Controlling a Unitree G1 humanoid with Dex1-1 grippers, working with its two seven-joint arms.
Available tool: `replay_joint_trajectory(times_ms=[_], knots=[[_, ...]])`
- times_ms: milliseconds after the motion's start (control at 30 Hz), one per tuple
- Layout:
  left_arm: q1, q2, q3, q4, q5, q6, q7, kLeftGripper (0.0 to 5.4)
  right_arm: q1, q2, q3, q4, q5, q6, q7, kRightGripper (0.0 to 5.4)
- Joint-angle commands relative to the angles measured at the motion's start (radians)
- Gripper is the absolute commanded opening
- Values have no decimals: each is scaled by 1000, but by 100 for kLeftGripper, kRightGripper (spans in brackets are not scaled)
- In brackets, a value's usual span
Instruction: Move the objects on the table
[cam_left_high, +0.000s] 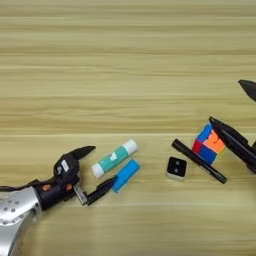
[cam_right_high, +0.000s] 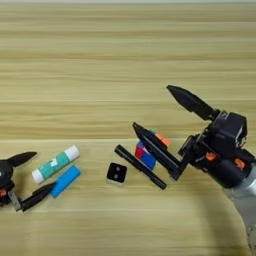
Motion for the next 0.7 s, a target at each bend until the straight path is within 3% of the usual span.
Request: replay_joint_trajectory(times_ms=[33,700], knots=[[-2,1,-10,10,20,-12,-6,540,-3,5,-5,-10,-2,12,-3,536],[-10,-5,-3,11,9,-13,-3,540,29,18,-5,-30,4,9,1,536]])
